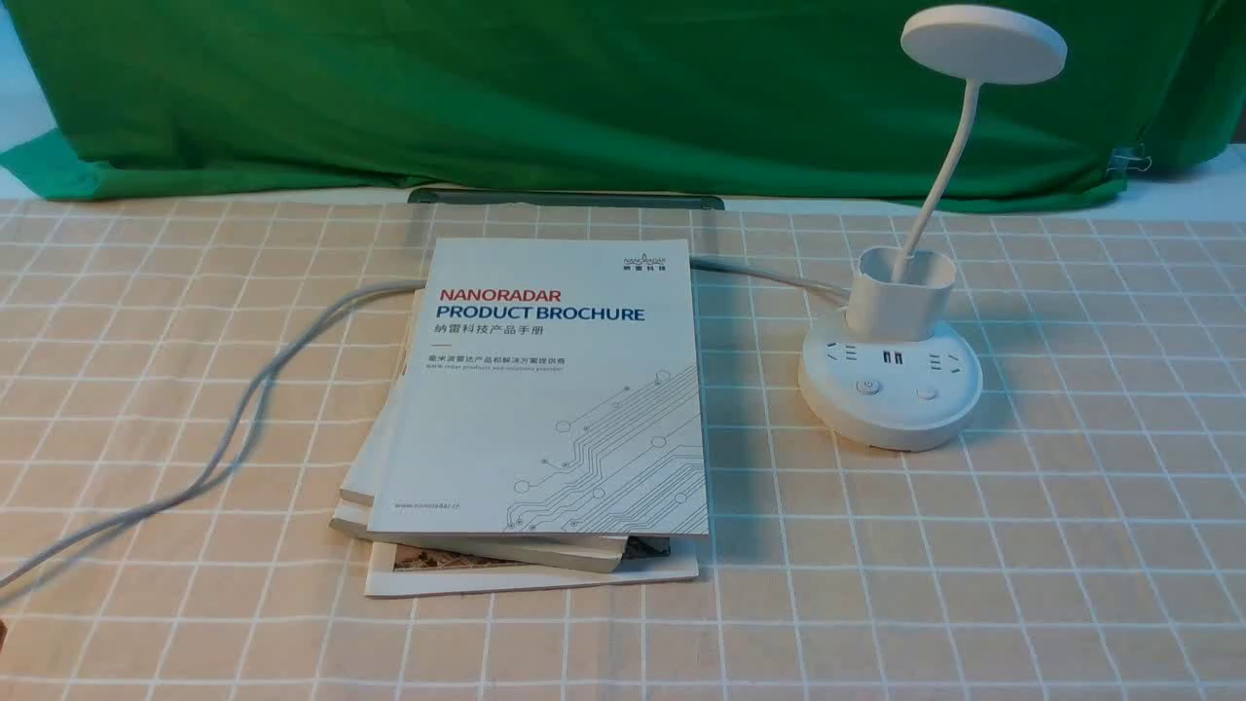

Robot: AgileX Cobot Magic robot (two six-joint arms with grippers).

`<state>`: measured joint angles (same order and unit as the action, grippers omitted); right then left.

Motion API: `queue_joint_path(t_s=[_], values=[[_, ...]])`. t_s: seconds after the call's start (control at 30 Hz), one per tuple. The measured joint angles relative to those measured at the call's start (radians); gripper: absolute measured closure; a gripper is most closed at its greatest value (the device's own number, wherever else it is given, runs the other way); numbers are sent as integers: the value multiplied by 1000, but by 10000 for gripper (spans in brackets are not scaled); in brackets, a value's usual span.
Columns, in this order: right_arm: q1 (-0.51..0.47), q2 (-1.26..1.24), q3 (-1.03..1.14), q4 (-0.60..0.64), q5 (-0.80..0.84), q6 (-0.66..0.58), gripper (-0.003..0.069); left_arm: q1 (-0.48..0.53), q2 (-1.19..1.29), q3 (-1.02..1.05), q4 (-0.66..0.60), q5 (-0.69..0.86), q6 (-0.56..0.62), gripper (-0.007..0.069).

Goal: Turn on the table lamp on the light coffee tablecloth with your hand.
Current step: 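Press the button on the base of the white desk lamp with the right gripper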

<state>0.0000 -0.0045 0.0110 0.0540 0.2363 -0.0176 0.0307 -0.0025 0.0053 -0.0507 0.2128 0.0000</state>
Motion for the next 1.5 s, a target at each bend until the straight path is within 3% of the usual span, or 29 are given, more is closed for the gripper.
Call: queue_joint_path(t_s=[1.23, 1.33, 1.4, 1.5], values=[[0, 0, 0, -3, -10, -2, 420, 0, 0, 0, 5, 0, 0, 603], [0, 0, 0, 57, -12, 94, 420, 0, 0, 0, 8, 0, 0, 603], [0, 0, 0, 173, -16, 261, 420, 0, 0, 0, 8, 0, 0, 603], [0, 0, 0, 366, -14, 611, 420, 0, 0, 0, 8, 0, 0, 603]])
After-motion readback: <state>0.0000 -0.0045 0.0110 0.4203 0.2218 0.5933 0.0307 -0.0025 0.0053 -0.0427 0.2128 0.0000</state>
